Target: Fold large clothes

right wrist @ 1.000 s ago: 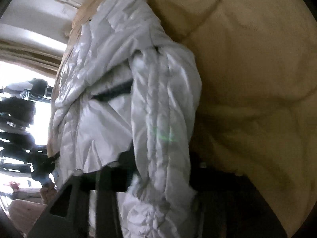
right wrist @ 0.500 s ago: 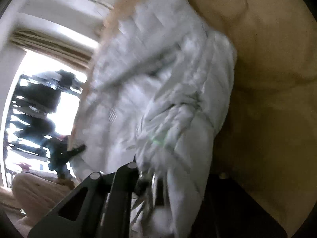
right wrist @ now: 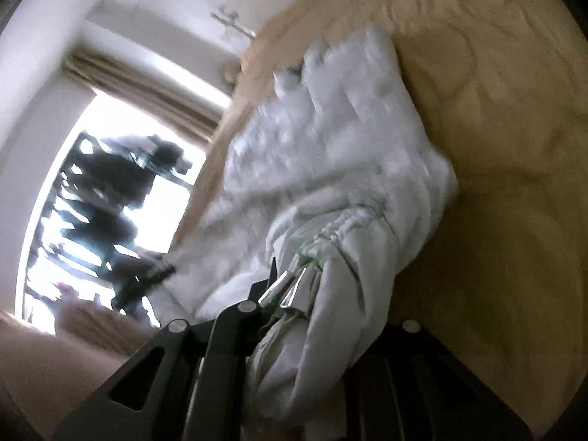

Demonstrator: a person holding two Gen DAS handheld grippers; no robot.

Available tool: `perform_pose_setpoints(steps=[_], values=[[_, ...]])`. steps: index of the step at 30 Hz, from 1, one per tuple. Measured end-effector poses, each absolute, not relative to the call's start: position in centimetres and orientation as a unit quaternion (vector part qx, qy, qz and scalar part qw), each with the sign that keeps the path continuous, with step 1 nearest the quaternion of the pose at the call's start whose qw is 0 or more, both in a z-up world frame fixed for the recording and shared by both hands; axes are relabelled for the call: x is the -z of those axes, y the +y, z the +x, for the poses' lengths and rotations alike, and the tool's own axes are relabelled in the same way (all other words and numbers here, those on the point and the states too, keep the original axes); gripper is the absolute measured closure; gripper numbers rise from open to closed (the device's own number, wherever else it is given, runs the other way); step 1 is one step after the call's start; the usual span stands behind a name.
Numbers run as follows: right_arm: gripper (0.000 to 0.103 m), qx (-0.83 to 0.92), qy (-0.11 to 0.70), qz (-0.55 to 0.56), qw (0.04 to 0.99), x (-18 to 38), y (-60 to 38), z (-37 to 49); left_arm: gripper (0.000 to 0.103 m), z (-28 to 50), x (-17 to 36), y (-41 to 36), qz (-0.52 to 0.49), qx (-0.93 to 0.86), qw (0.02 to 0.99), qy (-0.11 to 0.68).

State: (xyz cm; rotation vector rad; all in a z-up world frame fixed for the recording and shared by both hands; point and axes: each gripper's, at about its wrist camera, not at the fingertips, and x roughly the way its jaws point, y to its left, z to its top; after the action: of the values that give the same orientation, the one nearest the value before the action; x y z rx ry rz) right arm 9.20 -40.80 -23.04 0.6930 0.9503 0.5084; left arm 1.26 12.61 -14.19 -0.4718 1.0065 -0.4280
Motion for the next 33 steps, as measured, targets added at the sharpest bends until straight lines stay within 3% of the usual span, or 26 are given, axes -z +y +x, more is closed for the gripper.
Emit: perform_pose_setpoints(steps=[9, 14, 18, 24, 26, 30, 32, 33], values=[[0.091, -0.232, 0.400, 0.308, 0.831, 14.8, -40.2, 26.0, 0.084, 17.5, 5.1, 13.0, -0.258, 0.192, 0.841, 0.436], [0.091, -0.189, 0.400, 0.345, 0.828, 14.2, -41.6, 36.9, 0.081, 29.8, 2.5, 11.1, -0.230, 0.130, 0.857, 0.443], [0.091, -0.131, 0.417, 0.387, 0.812, 18.9, -42.6, 45.3, 0.081, 38.7, 6.5, 9.5, -0.249, 0.080, 0.851, 0.456], [0.089, -0.043, 0.477, 0.462, 0.746, 32.8, -43.2, 50.4, 0.081, 45.0, 20.6, 6.9, -0.210, 0.001, 0.815, 0.540], [0.089, -0.058, 0.468, 0.501, 0.726, 34.6, -43.6, 50.5, 0.081, 45.5, 23.5, 7.6, -0.255, 0.003, 0.802, 0.540], [0.076, -0.079, 0.467, 0.517, 0.713, 32.5, -44.5, 49.5, 0.081, 46.0, 24.1, 8.4, -0.277, 0.017, 0.802, 0.528], [0.057, -0.078, 0.459, 0.501, 0.730, 30.2, -44.7, 47.6, 0.081, 45.8, 24.2, 8.6, -0.276, 0.020, 0.807, 0.522], [0.034, -0.058, 0.450, 0.473, 0.755, 28.3, -44.7, 46.0, 0.081, 45.6, 24.4, 8.6, -0.273, 0.020, 0.809, 0.520]])
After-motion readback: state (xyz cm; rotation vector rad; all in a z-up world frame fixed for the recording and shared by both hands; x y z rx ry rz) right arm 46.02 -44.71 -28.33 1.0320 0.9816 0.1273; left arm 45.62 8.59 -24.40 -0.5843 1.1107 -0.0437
